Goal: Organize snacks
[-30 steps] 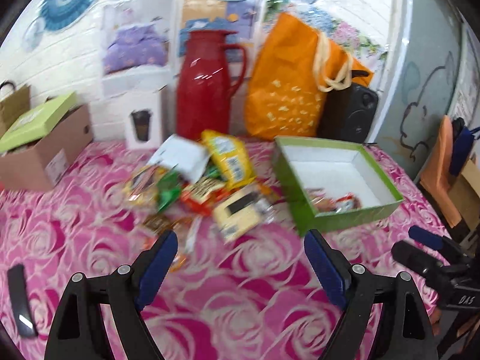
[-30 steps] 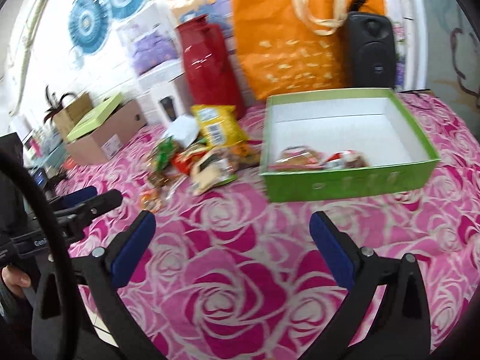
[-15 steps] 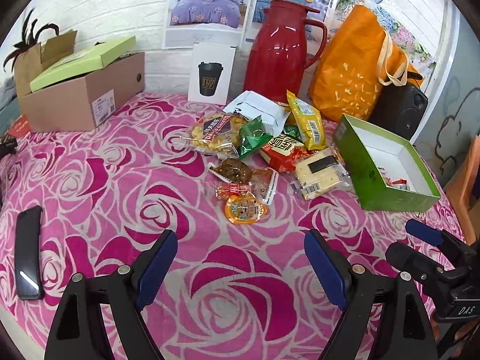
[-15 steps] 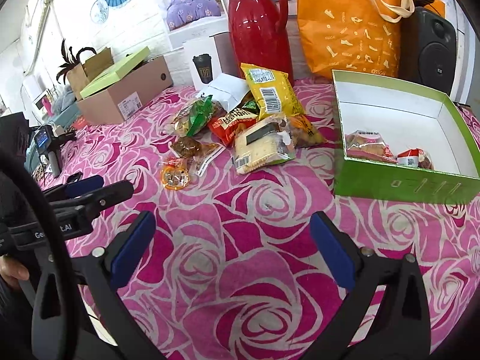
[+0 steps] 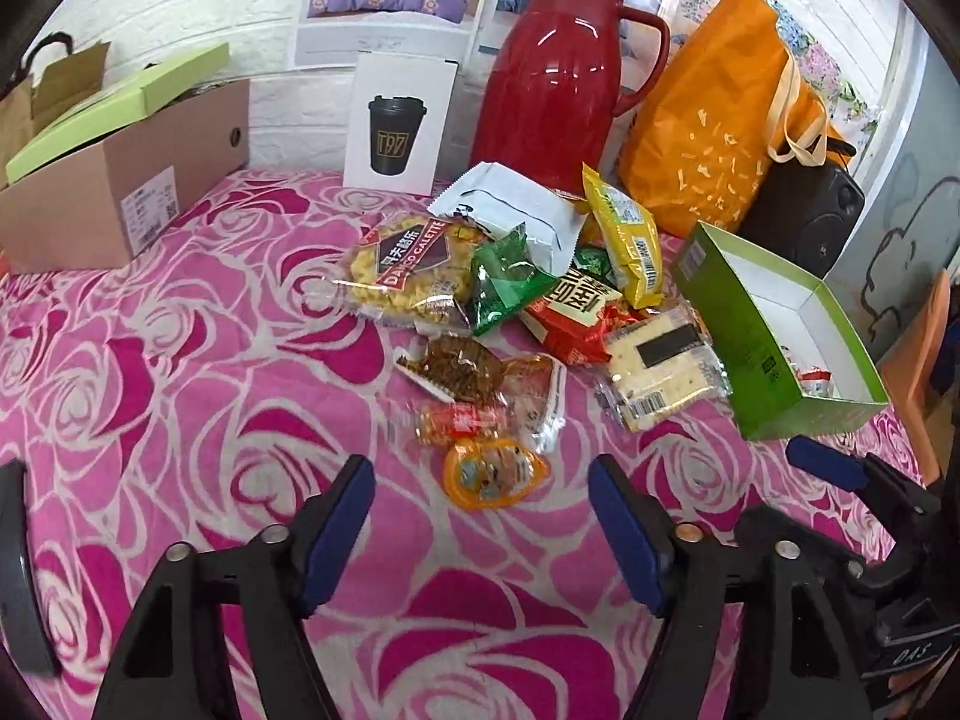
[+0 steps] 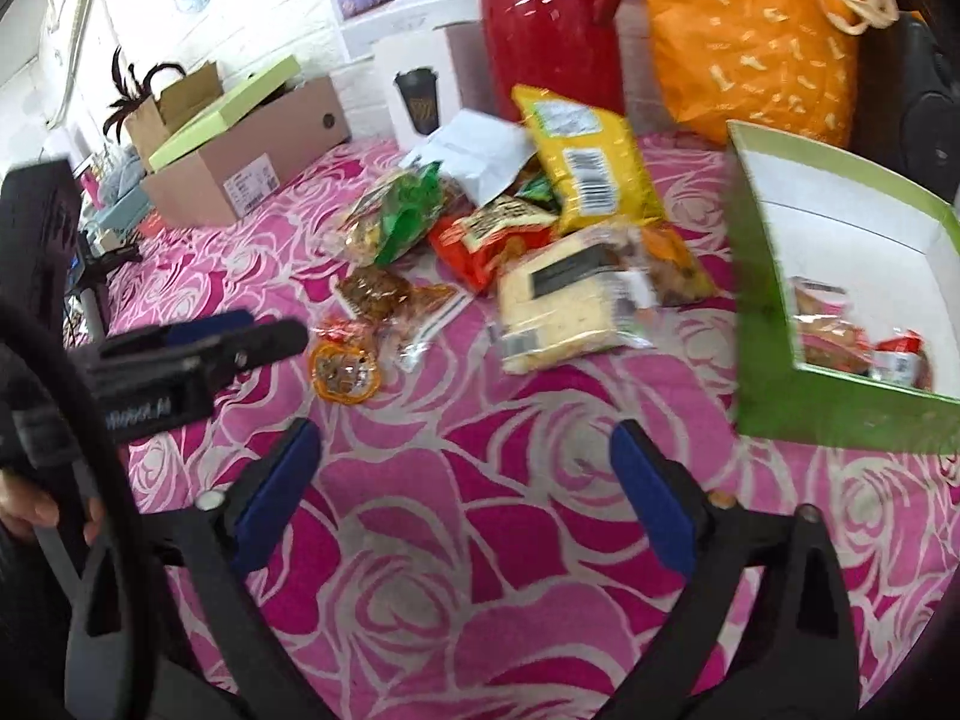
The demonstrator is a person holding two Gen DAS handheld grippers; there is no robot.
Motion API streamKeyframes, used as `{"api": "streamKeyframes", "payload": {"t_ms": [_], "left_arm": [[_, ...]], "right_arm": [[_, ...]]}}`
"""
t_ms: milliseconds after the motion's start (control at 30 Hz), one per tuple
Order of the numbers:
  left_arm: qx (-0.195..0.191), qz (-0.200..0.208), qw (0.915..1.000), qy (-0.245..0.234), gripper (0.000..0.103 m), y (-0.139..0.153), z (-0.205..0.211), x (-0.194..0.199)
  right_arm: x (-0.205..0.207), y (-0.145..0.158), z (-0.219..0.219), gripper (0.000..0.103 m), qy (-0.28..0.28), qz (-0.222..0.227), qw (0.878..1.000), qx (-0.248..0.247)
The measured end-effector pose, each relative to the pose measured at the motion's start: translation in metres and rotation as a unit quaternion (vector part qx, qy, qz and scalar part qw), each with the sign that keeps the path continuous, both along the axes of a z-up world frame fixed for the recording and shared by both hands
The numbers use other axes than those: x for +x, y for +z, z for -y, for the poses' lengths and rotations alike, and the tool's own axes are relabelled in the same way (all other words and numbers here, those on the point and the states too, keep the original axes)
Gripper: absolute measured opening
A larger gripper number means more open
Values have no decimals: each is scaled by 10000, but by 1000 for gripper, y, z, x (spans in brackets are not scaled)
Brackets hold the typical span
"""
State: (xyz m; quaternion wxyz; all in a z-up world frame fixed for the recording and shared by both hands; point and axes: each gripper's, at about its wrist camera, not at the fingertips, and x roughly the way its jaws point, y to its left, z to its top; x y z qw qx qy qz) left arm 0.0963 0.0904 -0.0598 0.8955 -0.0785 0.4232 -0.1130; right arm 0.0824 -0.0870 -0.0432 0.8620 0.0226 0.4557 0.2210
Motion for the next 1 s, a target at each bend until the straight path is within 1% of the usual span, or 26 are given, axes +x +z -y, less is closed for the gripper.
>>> {"api": "streamKeyframes", "payload": {"t_ms": [100,167,233,300,333,367,400,433,467,567,633,733,800,900,1000], "left_arm": [[50,-60,9999,-96,58,-1,-11,18],[35,-106,9999,-36,56,1,-22,24],[-7,-80,9999,77,56,3,-31,23],[-92,-39,9998,166,56,5,-41,19],[-112,-35,9998,181,56,6,-44,18],[-114,-49,9997,191,56,5,-47,17],[-118,-62,9997,194,56,4,-49,16],[-150,-77,9997,188,56,3,-51,16],[-206,-104,9996,177,56,1,-52,17],[-284,-172,9994,115,56,-2,-51,23],[-273,-192,9994,-92,56,-4,-42,27],[-236,-231,9987,-379,56,-8,-27,33],[-146,-271,9977,-601,56,-14,-13,40],[52,-394,9961,-791,56,-25,3,45],[272,-258,9966,-738,56,-26,8,49]], "right_arm": [[9,-13,-27,79,320,-111,9994,20],[15,-19,-41,75,461,-163,9988,42],[23,-28,-53,70,515,-270,9983,23],[29,-34,-61,62,545,-345,9979,14],[31,-36,-64,61,558,-356,9978,13],[32,-36,-65,56,558,-321,9979,1],[32,-37,-66,34,571,-289,9980,1],[32,-38,-64,27,625,-376,9973,100],[32,-39,-59,25,595,-456,9970,184],[24,-37,-48,25,582,-433,9973,122],[13,-35,-34,25,520,-391,9979,14],[2,-35,-10,24,308,-489,9983,42],[-3,-35,5,25,159,-527,9984,88],[-4,-35,15,25,-2,-586,9981,168],[-5,-34,17,25,-48,-588,9980,207]]}}
